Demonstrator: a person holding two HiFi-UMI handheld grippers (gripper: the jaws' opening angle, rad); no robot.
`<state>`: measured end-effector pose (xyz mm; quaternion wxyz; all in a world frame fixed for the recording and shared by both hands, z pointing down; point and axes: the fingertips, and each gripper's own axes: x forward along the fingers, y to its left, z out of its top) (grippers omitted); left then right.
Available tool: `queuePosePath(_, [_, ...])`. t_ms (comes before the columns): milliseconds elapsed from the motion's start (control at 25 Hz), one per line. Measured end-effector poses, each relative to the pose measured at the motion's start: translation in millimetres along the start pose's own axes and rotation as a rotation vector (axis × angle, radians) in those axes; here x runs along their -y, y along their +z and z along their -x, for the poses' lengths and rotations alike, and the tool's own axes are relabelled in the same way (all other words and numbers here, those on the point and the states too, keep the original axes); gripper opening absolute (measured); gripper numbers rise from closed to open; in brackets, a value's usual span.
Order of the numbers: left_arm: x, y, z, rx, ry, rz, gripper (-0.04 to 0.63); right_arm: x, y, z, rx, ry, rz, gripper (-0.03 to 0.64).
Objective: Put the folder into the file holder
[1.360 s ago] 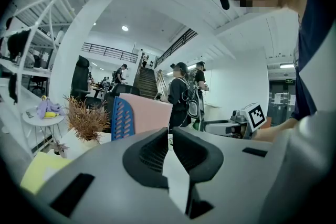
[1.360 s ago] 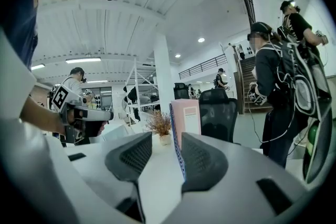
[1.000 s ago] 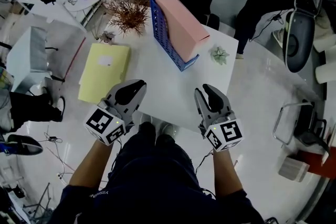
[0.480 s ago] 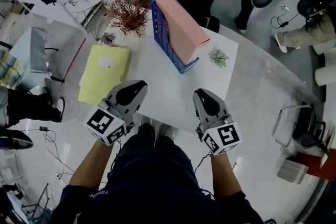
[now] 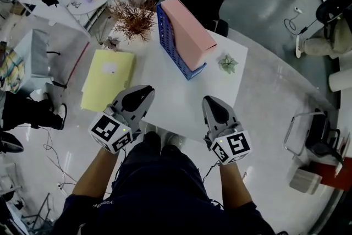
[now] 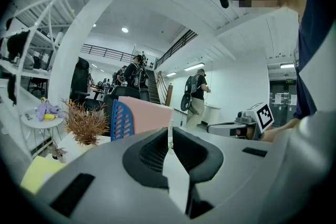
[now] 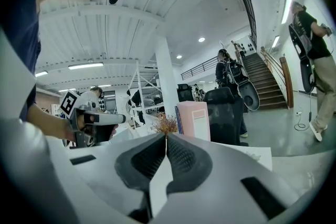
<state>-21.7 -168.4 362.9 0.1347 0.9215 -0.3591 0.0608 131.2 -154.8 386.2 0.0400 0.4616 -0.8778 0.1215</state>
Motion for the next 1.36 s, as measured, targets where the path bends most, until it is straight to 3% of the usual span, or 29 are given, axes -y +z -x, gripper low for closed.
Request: queuePosePath(1360, [-0.2, -5.9, -3.4, -0.007, 0.008, 0.008, 0.051, 4.6, -4.4, -2.1, -0.016, 0.023, -0.03, 0.003])
